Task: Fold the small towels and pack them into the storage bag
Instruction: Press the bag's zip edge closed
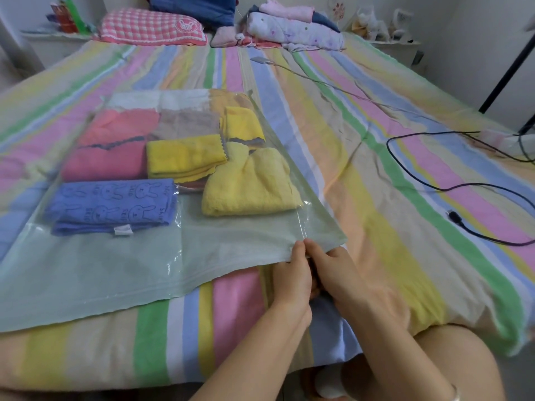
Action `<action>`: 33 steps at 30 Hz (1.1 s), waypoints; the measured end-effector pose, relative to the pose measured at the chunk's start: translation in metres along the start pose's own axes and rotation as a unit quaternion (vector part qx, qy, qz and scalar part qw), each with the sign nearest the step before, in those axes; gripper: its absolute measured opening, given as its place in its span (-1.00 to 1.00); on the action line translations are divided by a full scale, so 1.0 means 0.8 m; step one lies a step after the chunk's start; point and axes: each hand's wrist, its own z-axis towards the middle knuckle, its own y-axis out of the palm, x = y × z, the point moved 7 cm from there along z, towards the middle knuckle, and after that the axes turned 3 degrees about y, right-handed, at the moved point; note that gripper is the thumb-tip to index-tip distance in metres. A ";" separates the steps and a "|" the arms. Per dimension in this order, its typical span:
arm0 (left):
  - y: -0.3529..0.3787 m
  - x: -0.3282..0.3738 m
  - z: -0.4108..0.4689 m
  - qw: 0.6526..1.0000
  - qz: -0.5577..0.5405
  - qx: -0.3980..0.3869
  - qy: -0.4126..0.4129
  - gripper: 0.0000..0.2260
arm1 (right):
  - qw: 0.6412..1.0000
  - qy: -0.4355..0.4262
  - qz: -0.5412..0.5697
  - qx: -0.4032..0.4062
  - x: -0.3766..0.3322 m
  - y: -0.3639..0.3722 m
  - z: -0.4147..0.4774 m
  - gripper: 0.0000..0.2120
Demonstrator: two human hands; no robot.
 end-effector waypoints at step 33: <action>-0.174 0.051 0.006 0.991 -0.077 0.075 0.084 -0.58 | 0.993 -0.005 0.076 0.092 0.006 -0.006 0.008 -0.65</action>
